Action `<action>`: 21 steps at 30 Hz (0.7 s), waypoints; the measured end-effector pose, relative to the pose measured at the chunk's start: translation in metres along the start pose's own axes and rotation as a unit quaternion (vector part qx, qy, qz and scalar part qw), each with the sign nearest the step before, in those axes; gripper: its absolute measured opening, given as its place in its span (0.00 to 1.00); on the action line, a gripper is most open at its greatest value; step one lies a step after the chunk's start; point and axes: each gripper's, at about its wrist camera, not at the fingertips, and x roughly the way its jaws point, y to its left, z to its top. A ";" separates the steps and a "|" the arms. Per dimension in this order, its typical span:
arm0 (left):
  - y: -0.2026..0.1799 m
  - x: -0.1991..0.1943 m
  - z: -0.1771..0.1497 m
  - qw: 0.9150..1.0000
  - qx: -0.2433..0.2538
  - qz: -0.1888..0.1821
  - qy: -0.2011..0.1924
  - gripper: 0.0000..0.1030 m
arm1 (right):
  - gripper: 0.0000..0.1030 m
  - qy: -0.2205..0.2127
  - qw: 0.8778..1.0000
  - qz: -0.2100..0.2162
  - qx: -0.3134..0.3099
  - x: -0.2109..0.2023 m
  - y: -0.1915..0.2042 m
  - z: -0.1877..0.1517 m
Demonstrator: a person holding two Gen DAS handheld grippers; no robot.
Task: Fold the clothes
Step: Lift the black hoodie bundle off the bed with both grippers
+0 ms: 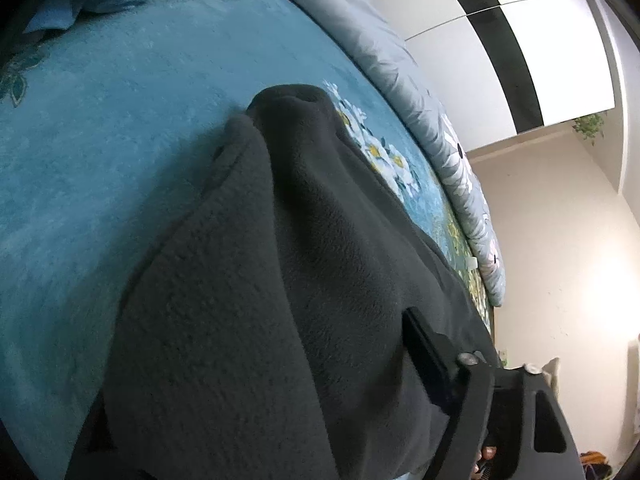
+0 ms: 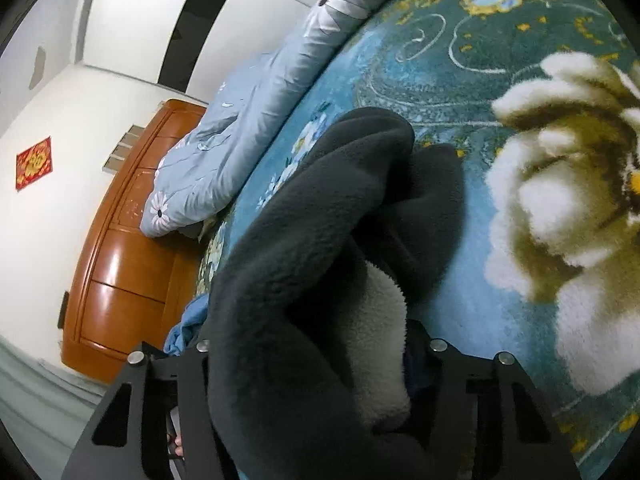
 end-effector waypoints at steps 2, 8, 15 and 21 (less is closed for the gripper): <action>-0.005 -0.002 -0.001 1.000 0.000 -0.004 -0.006 0.50 | 0.50 0.001 1.000 -0.005 -0.013 -0.003 0.007 -0.001; -0.016 -0.018 -0.011 0.999 -0.002 -0.031 -0.019 0.40 | 0.43 0.012 0.998 0.015 -0.059 -0.020 0.039 -0.006; -0.033 -0.039 -0.033 0.997 0.004 -0.067 -0.028 0.39 | 0.43 0.029 0.992 0.040 -0.119 -0.043 0.081 -0.019; -0.046 -0.074 -0.049 0.995 0.006 -0.097 -0.035 0.37 | 0.43 0.041 0.986 0.063 -0.151 -0.070 0.108 -0.016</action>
